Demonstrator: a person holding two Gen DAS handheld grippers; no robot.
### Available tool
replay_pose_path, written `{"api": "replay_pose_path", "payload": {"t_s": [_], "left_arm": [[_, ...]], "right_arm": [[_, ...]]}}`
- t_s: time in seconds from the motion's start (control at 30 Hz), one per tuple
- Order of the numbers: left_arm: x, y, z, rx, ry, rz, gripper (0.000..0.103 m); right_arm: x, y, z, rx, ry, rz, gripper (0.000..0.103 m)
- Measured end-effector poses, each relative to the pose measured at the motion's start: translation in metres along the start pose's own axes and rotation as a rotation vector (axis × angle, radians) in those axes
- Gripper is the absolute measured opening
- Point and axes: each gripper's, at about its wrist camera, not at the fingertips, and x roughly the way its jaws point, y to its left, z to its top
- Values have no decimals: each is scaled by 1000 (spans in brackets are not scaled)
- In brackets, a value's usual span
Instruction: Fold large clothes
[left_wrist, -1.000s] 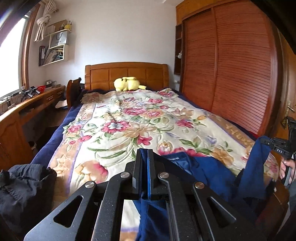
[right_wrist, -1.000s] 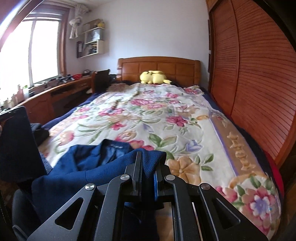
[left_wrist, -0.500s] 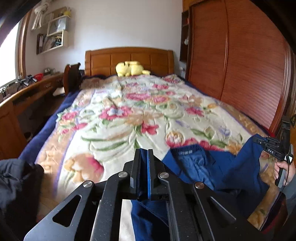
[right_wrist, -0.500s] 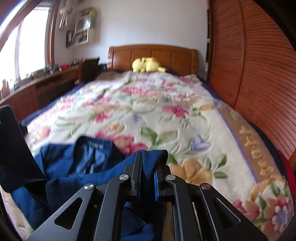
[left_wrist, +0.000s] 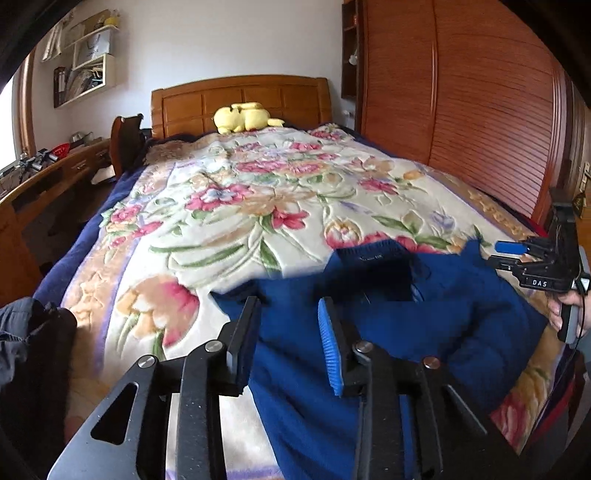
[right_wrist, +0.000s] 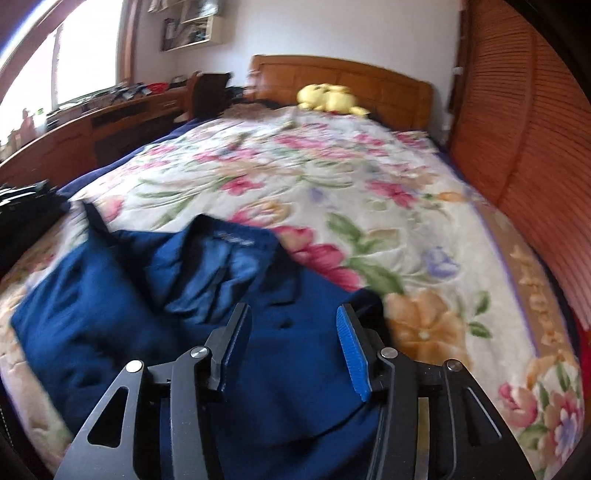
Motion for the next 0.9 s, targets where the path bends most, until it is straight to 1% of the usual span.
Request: {"api": "replay_pose_path", "payload": {"t_s": [0.13,0.27,0.33,0.37,0.4,0.57,0.63,0.83,0.9], "left_arm": [[7,-2,-13,11,47,-11,35],[10,-9,-25,32,76,-16,36],[11,-13,-28,37,83,-20,42],[11,-16,-30,36,83,-29,48],[11,-17,-31,34,82,-35,50],[9,-27,-32,48,82,-51,51],[8,-29,-31,49,80,-52,51],[5,-30,-30,50,74,-47,51],[3,-29,-30,47,72,-42,51]], "right_arm": [[5,20,-1,-48,62,74,50],[9,29,-5,-103,123,80,50],[8,29,-6,-109,154,90,50],[7,30,-6,-114,165,94,50],[5,30,-6,-124,174,96,50],[-5,27,-3,-151,211,88,50],[-8,25,-5,-170,225,71,50],[14,19,-6,-218,294,17,50],[27,23,-3,-242,308,5,27]]}}
